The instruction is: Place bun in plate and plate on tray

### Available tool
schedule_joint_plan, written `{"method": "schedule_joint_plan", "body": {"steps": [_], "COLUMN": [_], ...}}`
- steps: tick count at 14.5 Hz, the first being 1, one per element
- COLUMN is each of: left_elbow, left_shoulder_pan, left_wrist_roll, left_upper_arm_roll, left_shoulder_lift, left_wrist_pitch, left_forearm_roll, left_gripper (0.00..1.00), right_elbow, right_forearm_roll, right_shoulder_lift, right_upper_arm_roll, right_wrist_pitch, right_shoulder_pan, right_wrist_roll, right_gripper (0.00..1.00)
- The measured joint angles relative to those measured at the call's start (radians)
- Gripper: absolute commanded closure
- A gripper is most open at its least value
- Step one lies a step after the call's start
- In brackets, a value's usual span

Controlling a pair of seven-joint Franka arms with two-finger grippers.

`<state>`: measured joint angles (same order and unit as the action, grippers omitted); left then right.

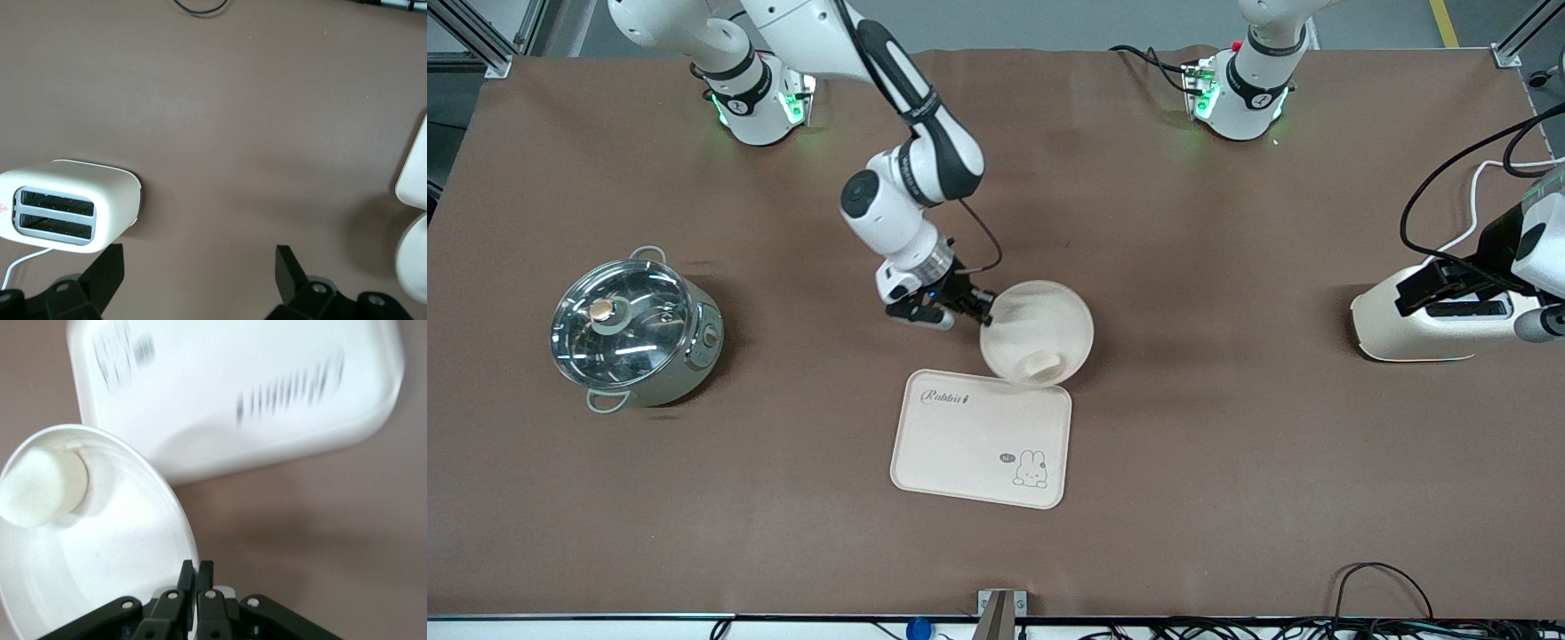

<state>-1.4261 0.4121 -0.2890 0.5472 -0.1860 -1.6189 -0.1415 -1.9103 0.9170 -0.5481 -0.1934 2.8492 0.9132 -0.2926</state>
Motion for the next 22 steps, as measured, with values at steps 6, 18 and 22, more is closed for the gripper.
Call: {"method": "schedule_joint_plan", "body": {"steps": [6,18,22], "left_elbow": [0.061,0.085,0.085], "left_shoulder_pan": [-0.367,-0.380,-0.382], "left_wrist_roll": [0.078,0.187,0.186], "left_upper_arm_roll": [-0.375,-0.512,-0.503], "left_shoulder_lift": [0.001,0.022,0.021], "left_wrist_pitch": [0.084,0.093,0.094], "left_forearm_roll": [0.066,0.193,0.193], "left_gripper": [0.00,0.00,0.00], "right_elbow": [0.242,0.560,0.564], "right_forearm_roll": [-0.139,-0.434,-0.525], "right_shoulder_lift": [-0.125,-0.284,-0.200], "right_upper_arm_roll": [-0.033,-0.055,-0.093], "right_wrist_pitch": [-0.211,-0.496,-0.671], "right_shoulder_pan": [-0.177,-0.347,-0.468], "right_wrist_roll": [0.032,0.050,0.131], "right_gripper": [0.98,0.00,0.00]}}
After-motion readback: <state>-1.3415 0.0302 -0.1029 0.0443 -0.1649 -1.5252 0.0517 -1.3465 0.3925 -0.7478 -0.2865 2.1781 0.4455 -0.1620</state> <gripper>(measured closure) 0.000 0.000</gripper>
